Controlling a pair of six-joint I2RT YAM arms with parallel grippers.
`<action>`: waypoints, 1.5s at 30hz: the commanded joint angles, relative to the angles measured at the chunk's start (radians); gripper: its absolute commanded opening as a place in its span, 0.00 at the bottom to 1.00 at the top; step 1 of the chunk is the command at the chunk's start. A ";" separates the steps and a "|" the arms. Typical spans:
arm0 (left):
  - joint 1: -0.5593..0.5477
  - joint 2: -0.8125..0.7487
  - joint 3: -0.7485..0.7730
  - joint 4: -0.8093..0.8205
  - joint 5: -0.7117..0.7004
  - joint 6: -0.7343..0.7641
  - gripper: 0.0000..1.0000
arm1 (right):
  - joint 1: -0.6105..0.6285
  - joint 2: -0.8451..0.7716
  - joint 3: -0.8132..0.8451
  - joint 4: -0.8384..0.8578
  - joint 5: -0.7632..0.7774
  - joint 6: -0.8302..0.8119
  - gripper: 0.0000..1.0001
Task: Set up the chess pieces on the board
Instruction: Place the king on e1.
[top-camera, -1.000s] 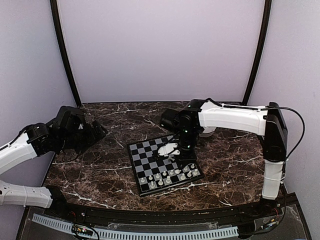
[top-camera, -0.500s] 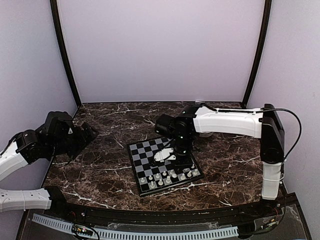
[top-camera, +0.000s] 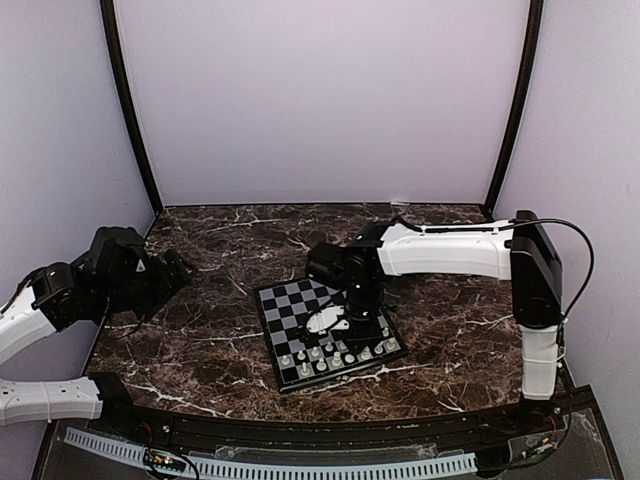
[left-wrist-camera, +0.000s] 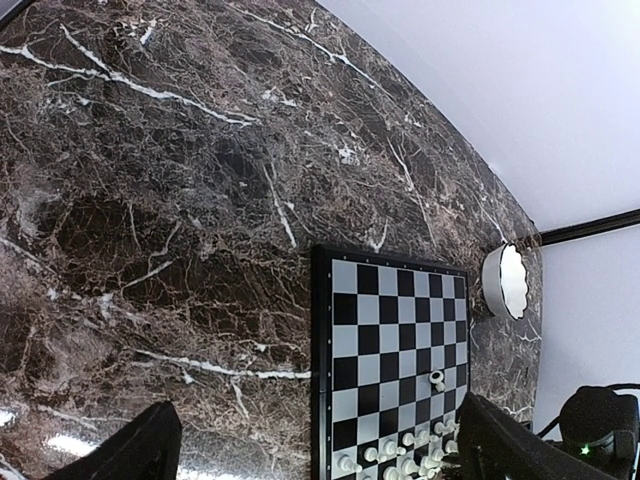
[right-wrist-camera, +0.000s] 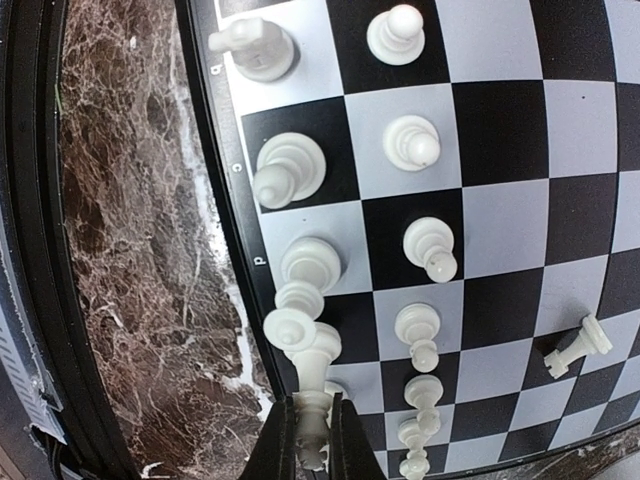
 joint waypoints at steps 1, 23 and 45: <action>0.005 -0.017 -0.018 -0.017 -0.002 0.007 0.99 | 0.009 0.016 -0.003 0.020 0.016 0.015 0.00; 0.004 0.009 -0.055 0.065 0.031 0.006 0.99 | 0.009 0.014 -0.014 0.017 0.030 0.021 0.17; 0.004 0.060 -0.100 0.138 -0.060 -0.049 0.99 | -0.155 -0.049 0.132 -0.105 -0.017 -0.031 0.27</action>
